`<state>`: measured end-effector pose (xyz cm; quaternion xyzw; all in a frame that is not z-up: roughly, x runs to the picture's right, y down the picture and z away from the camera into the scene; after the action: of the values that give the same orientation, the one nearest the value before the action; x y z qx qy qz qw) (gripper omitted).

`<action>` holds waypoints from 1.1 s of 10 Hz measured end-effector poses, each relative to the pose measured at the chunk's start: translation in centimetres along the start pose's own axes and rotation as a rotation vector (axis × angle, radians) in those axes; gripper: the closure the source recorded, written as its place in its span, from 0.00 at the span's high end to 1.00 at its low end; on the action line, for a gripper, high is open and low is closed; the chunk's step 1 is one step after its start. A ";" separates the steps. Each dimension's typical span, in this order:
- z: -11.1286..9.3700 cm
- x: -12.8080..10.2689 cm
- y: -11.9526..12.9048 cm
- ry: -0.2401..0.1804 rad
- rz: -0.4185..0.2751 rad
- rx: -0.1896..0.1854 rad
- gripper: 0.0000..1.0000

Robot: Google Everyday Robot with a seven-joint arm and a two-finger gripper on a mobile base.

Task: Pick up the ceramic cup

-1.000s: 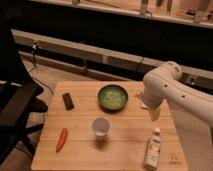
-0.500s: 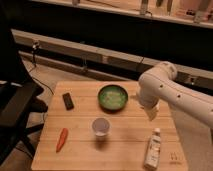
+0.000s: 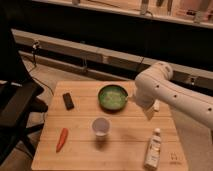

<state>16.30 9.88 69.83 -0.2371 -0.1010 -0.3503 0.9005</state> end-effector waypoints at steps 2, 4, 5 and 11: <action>0.1 -0.9 -0.5 -0.010 -0.075 -0.002 0.80; 0.2 -1.2 -0.6 -0.015 -0.098 -0.008 0.80; 0.4 -1.3 -0.6 -0.018 -0.116 -0.012 0.80; 0.9 -3.2 -2.0 -0.036 -0.226 -0.023 0.80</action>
<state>12.60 10.96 70.23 -0.2408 -0.1393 -0.4464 0.8505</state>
